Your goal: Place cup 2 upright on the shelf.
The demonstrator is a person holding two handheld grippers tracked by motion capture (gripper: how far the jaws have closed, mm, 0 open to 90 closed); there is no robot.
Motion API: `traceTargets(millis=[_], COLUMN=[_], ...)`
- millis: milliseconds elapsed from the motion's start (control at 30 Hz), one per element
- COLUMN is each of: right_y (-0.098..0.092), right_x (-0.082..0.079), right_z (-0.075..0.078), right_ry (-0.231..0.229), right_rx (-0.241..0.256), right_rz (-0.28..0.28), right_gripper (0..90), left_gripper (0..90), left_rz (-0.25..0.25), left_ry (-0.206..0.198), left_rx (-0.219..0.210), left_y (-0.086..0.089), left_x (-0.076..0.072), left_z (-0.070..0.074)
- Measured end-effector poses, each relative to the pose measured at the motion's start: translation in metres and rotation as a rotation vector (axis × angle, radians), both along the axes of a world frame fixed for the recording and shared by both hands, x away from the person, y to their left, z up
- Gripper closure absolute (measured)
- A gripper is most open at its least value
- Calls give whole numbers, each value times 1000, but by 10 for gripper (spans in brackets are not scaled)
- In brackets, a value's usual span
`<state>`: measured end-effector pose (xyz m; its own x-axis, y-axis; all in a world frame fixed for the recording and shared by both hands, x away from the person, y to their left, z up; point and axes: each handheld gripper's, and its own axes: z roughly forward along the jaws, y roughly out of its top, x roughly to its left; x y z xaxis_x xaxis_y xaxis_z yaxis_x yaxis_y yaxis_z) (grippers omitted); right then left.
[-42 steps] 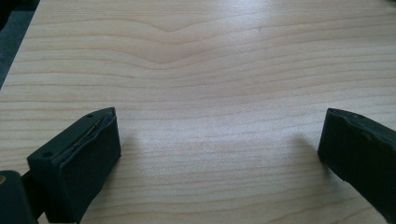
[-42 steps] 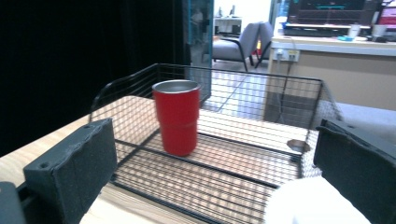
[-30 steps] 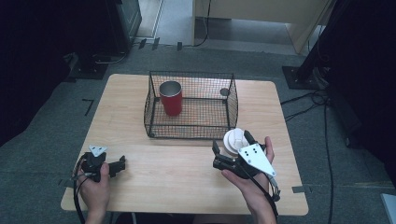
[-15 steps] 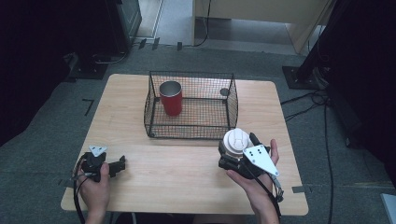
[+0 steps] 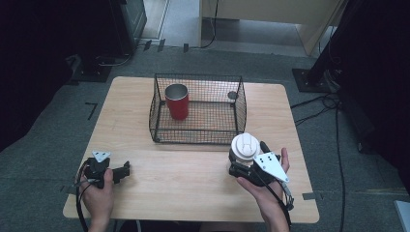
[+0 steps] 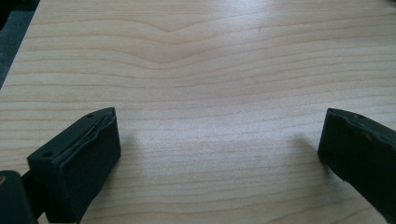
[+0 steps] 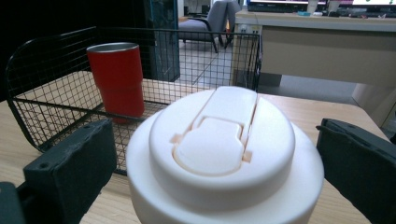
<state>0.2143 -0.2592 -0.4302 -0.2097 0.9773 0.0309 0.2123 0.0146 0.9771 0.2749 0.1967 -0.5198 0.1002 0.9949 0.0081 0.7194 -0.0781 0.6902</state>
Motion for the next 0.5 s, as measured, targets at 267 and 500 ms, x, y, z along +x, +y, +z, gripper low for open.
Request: traceTargets(millis=[267,500], right_y=[2,2], right_x=[4,7], right_z=[-10,-17], right_ry=[21,29], right_rx=[6,17], right_rz=[-6,-15], right_gripper=[0,0], left_gripper=[0,0], left_rz=[-1,-1], left_ry=[1,1], left_rx=[1,1], left_y=[0,0], left_x=[0,0], left_z=[0,0])
